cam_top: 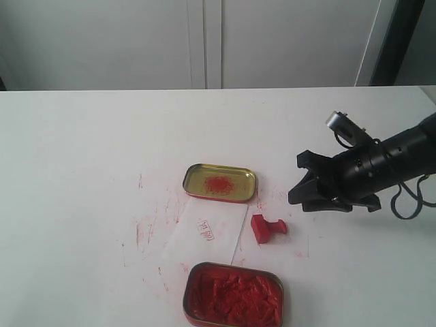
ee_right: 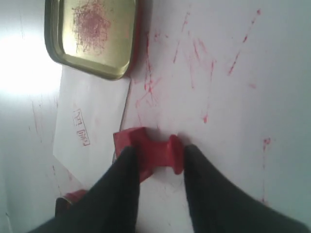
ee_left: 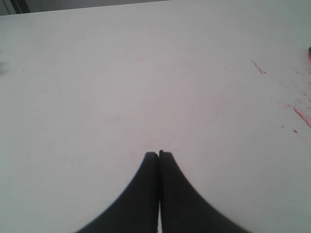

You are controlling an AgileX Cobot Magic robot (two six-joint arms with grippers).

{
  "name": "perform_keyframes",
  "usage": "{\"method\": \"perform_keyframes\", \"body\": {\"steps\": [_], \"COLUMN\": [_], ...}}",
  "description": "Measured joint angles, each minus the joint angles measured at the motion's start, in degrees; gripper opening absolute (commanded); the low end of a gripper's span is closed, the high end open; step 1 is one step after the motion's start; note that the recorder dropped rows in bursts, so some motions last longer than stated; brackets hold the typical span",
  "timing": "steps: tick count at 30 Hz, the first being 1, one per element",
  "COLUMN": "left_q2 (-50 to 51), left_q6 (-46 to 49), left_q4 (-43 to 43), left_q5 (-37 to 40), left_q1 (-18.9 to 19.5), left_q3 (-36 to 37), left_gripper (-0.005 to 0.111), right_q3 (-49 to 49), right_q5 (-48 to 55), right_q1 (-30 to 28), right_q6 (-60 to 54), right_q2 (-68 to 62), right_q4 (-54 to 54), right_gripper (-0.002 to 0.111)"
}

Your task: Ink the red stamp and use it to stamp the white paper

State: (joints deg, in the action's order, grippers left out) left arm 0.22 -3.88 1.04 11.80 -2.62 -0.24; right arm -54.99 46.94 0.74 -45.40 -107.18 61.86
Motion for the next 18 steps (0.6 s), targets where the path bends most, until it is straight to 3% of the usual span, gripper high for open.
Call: {"method": "perform_keyframes", "body": {"steps": [3, 18], "left_q2": [0.0, 0.0], "left_q6": [0.0, 0.0], "left_q4": [0.0, 0.0], "left_q5": [0.0, 0.0], "left_q1": [0.0, 0.0], "left_q3": [0.0, 0.0], "left_gripper": [0.0, 0.0], "right_q3": [1.63, 13.34], "right_q5": [0.0, -6.75], "right_q1": [0.0, 0.0], "right_q6": [0.13, 0.63], "right_q2": [1.99, 16.92], "right_q4": [-1.2, -6.65], "right_gripper": [0.0, 0.0]}}
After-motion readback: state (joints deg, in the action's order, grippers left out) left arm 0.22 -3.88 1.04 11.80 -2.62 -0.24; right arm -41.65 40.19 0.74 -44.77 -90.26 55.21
